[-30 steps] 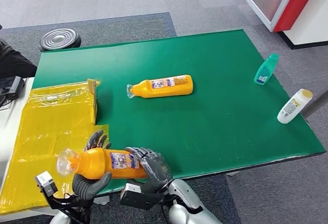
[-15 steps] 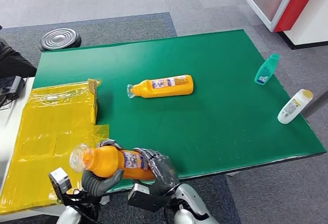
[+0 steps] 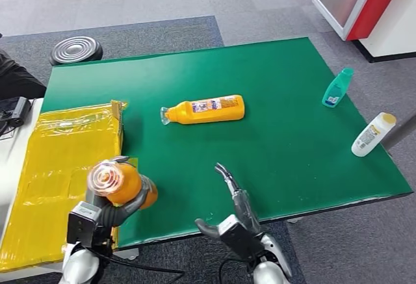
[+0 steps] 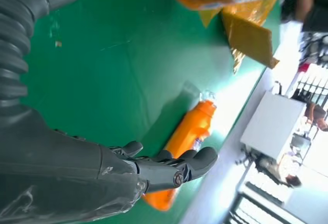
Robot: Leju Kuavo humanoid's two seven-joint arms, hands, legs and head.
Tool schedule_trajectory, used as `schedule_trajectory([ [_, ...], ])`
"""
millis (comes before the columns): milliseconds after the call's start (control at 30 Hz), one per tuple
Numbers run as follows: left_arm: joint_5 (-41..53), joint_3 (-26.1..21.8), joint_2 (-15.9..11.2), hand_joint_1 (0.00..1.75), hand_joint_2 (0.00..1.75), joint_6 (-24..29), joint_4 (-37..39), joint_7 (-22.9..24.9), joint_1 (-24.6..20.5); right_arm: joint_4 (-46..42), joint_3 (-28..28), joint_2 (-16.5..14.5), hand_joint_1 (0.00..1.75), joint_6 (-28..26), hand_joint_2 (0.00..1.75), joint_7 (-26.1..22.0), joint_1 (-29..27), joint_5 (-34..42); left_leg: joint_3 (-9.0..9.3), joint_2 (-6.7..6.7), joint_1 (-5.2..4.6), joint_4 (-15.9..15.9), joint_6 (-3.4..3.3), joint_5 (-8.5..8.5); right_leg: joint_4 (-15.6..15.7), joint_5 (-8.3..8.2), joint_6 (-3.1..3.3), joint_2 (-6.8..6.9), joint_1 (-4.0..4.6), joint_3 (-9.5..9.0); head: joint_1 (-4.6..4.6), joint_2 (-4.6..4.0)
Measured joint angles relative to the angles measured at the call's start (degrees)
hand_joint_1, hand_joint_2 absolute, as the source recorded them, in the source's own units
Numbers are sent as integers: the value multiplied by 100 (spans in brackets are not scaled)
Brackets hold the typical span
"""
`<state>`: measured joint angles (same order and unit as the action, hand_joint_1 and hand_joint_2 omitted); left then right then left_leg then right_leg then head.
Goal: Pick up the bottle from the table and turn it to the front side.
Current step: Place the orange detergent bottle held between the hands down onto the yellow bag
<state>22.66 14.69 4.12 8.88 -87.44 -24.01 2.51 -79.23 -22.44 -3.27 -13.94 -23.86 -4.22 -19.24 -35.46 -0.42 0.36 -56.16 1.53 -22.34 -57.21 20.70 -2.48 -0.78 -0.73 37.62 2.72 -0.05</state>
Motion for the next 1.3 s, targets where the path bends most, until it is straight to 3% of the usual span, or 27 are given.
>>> schedule_trajectory([
  [200, 854, -439, -324, 175, 175, 438, -249, 249, 74, 9, 291, -102, 0, 476, 175, -217, -93, 746, -1, 0, 1, 0, 0, 4, 0, 1, -1, 1, 1, 0, 1, 1],
  [367, 2664, -683, -658, 175, 175, 908, -273, 1098, -2, 143, 527, -165, 0, 743, 175, -568, -179, 1304, -1, 0, 0, 0, 0, 4, 0, 2, -2, 2, 0, 2, 0, 0],
  [467, 3738, -707, -860, 175, 175, 885, -240, 1609, -144, 156, 734, -213, 0, 813, 175, -691, -317, 1420, -2, -2, 0, 0, 0, 5, 0, 1, -1, 3, 1, 1, 0, 0],
  [733, 5411, -437, -1107, 175, 175, 549, 219, 2415, -660, 152, 1202, -258, 0, 1217, 175, -686, -511, 1443, -2, -3, -1, 0, 0, 5, 0, -2, 1, 2, -1, 3, -1, 1],
  [867, 5872, -150, -1188, 175, 175, 380, 717, 2505, -1003, 172, 1433, -260, 0, 1415, 175, -703, -520, 1249, -1, -3, -1, 0, 1, 6, 0, -5, 2, 2, -1, 3, 1, 1],
  [1167, 6225, 561, -1311, 175, 175, -359, 2045, 2507, -1650, 297, 1612, -324, 0, 1266, 175, -803, -482, 807, -2, -3, 0, 0, 5, 9, 0, -5, 2, 2, 0, 5, 0, 0],
  [1300, 5811, 702, -1314, 152, 175, -666, 2400, 2374, -1851, 350, 1670, -342, 0, 1259, 175, -803, -478, 809, -1, -3, 0, 0, 3, 7, 0, -5, 2, 2, -1, 0, 1, 1],
])
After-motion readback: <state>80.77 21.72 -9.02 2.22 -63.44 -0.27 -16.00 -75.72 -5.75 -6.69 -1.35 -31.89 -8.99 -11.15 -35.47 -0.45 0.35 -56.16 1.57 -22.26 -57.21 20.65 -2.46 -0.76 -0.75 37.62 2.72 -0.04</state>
